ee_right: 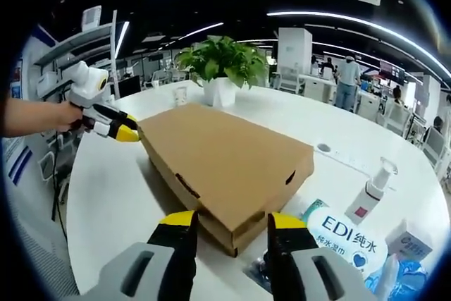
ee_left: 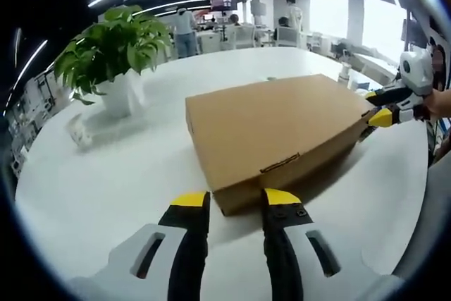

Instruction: Operate the shoe box by opening the lid, removing the specified soft item, and placing it in the target area until the item is outside and the box remains undamaged.

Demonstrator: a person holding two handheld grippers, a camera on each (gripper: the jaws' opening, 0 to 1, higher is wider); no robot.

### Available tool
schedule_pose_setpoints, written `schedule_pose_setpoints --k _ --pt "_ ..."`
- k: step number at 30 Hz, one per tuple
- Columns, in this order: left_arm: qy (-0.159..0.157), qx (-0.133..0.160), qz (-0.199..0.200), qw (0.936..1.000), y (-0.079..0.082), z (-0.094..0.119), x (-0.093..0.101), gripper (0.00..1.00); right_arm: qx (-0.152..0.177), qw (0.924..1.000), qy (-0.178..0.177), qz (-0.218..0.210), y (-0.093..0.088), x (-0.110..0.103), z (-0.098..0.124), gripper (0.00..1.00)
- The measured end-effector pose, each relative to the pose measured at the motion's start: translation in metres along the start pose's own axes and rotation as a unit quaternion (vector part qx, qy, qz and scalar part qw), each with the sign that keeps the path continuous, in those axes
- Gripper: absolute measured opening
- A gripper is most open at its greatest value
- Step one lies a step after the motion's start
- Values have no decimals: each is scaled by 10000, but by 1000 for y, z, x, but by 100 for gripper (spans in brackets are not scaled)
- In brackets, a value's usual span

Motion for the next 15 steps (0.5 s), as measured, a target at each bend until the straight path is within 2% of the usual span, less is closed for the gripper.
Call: schedule_pose_setpoints --k 6,9,11,13,15 --pt "-21 106 153 9998 -2 20 5 37 282 9994 -79 -190 14 -2 23 49" --pt "-76 242 206 9995 0 33 14 43 400 9991 -151 -42 18 -4 35 52" --pt "-109 304 231 9992 1 41 21 48 379 9991 -194 30 17 -4 44 57" --pt "-145 351 311 9988 2 50 30 53 386 9988 -273 -146 14 -2 53 63" --pt "-186 419 296 9985 3 60 38 55 269 9988 -397 -76 6 1 63 67"
Point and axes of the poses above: the point that each gripper's makers call its tool centre point, and the gripper's own axes: z roughly backward along the fingers, x roughly to its right, y roughly out of its top, the point moved 2 cm from there along z, roughly backward along the fingers, and after that the axes turned 4 degrees about x, right-handed, at the moved point
